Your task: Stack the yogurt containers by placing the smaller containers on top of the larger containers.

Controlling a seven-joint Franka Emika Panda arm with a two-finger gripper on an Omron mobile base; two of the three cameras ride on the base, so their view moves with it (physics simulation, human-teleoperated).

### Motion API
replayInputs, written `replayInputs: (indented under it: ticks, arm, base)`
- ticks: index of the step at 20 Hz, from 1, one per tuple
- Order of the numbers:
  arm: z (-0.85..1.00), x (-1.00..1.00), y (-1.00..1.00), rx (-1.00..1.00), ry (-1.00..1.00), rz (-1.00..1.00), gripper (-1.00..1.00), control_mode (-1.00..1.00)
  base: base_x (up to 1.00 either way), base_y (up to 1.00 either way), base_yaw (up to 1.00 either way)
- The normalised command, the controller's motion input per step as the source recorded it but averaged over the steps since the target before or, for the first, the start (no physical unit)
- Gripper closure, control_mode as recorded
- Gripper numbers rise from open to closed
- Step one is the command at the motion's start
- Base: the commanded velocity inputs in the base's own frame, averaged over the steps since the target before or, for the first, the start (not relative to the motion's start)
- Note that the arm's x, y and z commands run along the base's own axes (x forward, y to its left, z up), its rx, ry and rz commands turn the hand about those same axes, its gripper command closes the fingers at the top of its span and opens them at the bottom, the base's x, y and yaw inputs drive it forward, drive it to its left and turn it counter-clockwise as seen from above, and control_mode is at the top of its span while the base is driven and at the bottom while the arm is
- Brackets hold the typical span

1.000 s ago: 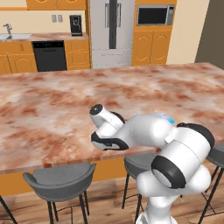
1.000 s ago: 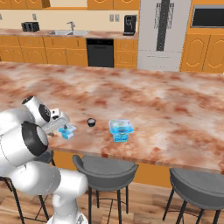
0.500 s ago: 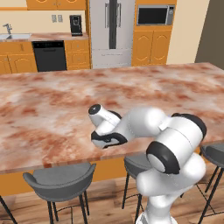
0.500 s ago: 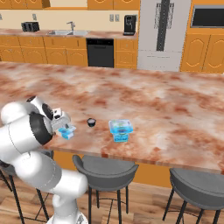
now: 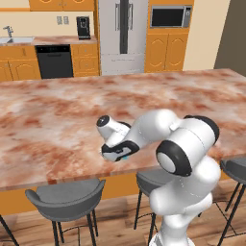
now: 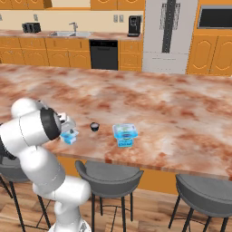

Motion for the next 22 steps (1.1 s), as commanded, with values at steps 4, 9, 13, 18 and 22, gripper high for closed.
replayInputs:
  ticks: [4, 9, 13, 18, 22]
  arm:
    - [-0.21, 0.18, 0.00, 0.00, 0.00, -0.01, -1.00, -1.00]
    - [-0.17, 0.16, 0.00, 0.00, -0.03, 0.00, -1.00, -1.00]
    - [-0.19, 0.14, 0.03, 0.00, -0.03, 0.00, -1.00, -1.00]
    - [-0.18, 0.07, 0.06, 0.00, -0.02, 0.00, 1.00, -1.00]
    - [-0.10, 0.01, 0.01, 0.00, -0.02, 0.00, 1.00, -1.00]
  base:
    - [0.00, 0.00, 0.00]
    - [0.00, 0.00, 0.00]
    - [0.00, 0.00, 0.00]
    - [0.00, 0.00, 0.00]
    - [0.00, 0.00, 0.00]
